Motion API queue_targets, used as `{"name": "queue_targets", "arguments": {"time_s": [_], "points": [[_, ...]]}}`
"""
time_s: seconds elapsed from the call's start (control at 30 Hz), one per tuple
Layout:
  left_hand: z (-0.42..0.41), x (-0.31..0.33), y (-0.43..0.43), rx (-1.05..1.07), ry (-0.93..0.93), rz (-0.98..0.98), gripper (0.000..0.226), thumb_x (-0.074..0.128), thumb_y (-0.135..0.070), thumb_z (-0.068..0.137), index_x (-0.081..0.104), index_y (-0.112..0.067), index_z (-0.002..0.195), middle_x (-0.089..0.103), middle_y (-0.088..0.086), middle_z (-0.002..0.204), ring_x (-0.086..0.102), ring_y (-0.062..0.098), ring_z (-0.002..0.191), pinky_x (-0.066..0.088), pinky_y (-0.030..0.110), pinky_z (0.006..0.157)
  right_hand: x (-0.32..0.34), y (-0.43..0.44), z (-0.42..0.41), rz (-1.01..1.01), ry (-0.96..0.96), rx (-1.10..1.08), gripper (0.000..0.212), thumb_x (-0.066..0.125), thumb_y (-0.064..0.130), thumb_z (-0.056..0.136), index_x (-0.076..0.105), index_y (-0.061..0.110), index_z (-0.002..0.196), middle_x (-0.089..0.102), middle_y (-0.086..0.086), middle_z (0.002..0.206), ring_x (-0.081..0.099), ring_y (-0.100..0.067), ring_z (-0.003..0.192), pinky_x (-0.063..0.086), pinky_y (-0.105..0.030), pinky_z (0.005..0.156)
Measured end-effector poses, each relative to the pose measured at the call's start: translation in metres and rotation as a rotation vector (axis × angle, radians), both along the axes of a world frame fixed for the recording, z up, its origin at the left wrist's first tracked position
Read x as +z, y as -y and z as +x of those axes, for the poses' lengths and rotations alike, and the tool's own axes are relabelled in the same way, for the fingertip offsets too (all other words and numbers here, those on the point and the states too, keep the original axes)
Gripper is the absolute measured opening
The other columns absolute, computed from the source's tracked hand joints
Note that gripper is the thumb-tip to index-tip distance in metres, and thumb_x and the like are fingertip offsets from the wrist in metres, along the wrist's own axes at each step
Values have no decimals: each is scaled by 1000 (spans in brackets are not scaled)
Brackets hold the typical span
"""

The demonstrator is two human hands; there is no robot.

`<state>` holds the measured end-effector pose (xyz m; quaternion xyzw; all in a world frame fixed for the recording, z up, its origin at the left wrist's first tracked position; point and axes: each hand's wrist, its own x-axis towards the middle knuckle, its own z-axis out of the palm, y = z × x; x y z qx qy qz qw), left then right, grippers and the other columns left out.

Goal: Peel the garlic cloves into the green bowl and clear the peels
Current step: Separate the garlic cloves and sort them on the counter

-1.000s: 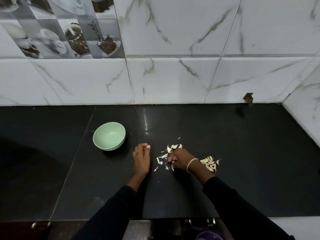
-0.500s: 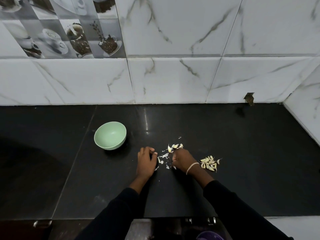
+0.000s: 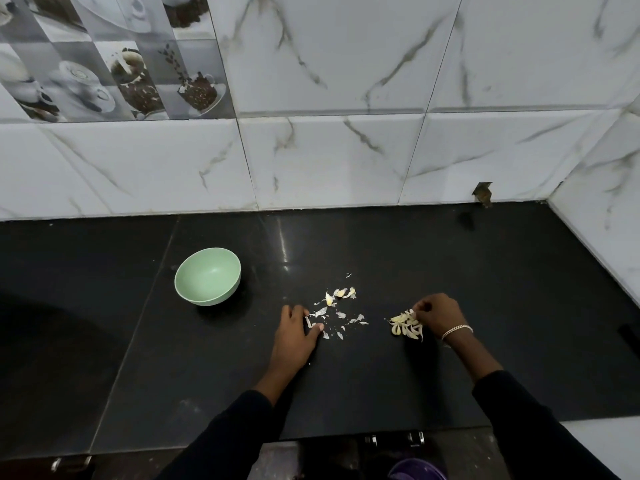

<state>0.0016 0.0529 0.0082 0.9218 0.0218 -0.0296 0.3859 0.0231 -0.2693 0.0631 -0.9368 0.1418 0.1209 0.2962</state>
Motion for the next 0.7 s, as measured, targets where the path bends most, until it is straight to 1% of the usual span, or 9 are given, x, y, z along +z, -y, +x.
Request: {"name": "queue_targets", "arguments": {"time_s": [0.1,0.2,0.27,0.33,0.37,0.43,0.5,0.6,0.7], "points": [[7,4,16,7,-10,-94,17,63,-19,90,55,-25,103,49,-6,102,57,10,84,48,31,82,-6,0,-2,43,-7,24,19,74,7,82,74,25,76,73,7,75,67,-4,70,43,-7,59],[17,8,24,6,29,-237,24,57,0,86,60,-20,99,58,-3,94,60,13,84,53,38,82,-11,-3,-2,74,-6,20,19,72,5,82,75,23,78,75,4,80,71,-8,72,55,-20,70],[21,15,21,79,125,-285,18,55,1,88,62,-14,96,60,-4,94,61,12,86,54,42,84,-12,-5,-1,25,65,23,10,73,8,83,77,17,85,68,3,86,70,-17,84,50,-26,76],[19,21,11,141,220,-221,6,58,-15,95,61,-18,100,58,-7,100,59,9,90,53,38,86,-15,-10,-6,-28,241,28,5,74,17,85,77,13,88,61,1,89,66,-24,92,41,-25,77],[15,22,5,151,243,-148,12,57,-28,98,61,-20,106,56,-8,105,58,9,95,52,36,88,-17,-17,-11,-35,330,36,11,73,24,87,76,14,87,61,0,92,65,-26,94,40,-26,78],[5,13,-9,117,242,97,43,49,-50,100,57,-17,127,52,-3,126,53,16,118,47,38,99,-30,-37,-24,-163,442,130,35,63,49,89,75,16,89,66,-4,107,63,-30,107,44,-32,85],[-7,-5,-19,68,192,320,70,38,-63,99,44,-13,147,39,6,152,30,24,147,36,42,114,-47,-65,-40,-415,416,267,69,47,74,86,73,14,109,61,-9,136,50,-33,135,38,-48,102],[-23,-27,-22,-4,107,516,93,21,-76,95,23,-9,158,14,10,168,-3,23,156,15,44,125,-66,-100,-57,-498,231,310,119,26,94,78,40,-1,149,21,-11,166,2,-27,156,3,-51,121],[-26,-29,-12,-56,51,571,99,12,-80,92,9,-9,161,-1,9,169,-15,22,155,3,43,125,-73,-120,-63,-470,185,290,125,17,96,77,14,1,158,-4,-8,168,-18,-21,154,-6,-51,122]]}}
